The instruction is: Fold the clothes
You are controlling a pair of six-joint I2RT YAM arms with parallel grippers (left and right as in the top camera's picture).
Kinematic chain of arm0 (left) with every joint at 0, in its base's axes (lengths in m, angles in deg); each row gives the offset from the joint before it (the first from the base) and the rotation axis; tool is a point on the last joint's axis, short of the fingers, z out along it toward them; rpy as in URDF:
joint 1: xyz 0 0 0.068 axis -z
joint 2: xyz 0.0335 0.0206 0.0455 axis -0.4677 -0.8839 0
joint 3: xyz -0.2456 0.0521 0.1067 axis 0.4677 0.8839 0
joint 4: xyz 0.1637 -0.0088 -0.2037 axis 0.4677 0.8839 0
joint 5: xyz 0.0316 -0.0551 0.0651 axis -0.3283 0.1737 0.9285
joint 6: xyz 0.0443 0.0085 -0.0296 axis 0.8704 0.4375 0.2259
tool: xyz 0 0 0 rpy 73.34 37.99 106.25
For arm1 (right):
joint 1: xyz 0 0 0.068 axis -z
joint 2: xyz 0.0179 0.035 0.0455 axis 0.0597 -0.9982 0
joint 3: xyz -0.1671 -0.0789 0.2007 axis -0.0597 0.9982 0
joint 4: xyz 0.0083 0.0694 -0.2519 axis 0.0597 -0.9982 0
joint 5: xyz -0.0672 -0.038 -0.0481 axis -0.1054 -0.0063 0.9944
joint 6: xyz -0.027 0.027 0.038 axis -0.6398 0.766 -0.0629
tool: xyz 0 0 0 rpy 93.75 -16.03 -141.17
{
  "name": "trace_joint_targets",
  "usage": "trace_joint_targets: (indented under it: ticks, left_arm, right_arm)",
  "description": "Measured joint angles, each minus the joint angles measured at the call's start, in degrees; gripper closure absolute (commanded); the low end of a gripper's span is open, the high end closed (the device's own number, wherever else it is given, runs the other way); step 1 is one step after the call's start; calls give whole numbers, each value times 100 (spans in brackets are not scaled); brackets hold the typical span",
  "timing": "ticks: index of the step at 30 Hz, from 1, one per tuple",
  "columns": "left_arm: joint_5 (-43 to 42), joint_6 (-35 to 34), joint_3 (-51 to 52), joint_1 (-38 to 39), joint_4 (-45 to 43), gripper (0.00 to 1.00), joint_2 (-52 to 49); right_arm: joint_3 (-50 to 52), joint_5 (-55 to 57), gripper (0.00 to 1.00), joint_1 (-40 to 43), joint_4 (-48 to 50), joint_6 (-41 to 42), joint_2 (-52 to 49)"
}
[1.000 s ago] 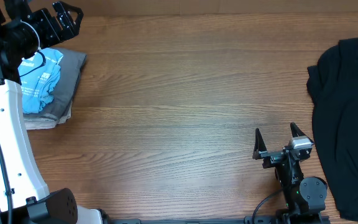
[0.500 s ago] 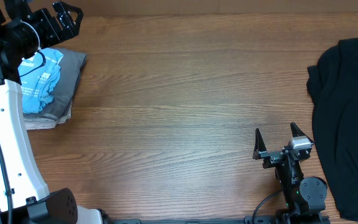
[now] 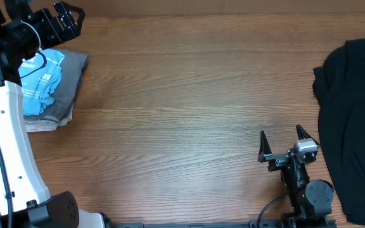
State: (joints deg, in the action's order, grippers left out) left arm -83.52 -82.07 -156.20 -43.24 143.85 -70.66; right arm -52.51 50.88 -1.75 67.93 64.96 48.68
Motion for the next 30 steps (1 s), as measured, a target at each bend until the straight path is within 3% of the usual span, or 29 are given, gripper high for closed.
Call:
trace_joint_targets:
  ticks: [21,30]
  left_arm:
    - [44,0,11,0,2,0,33]
    - [133,0,66,0,15,0,1384]
  right_arm:
    - [0,0,0,0,-2,-2,0]
    - [0,0,0,0,0,-4,0]
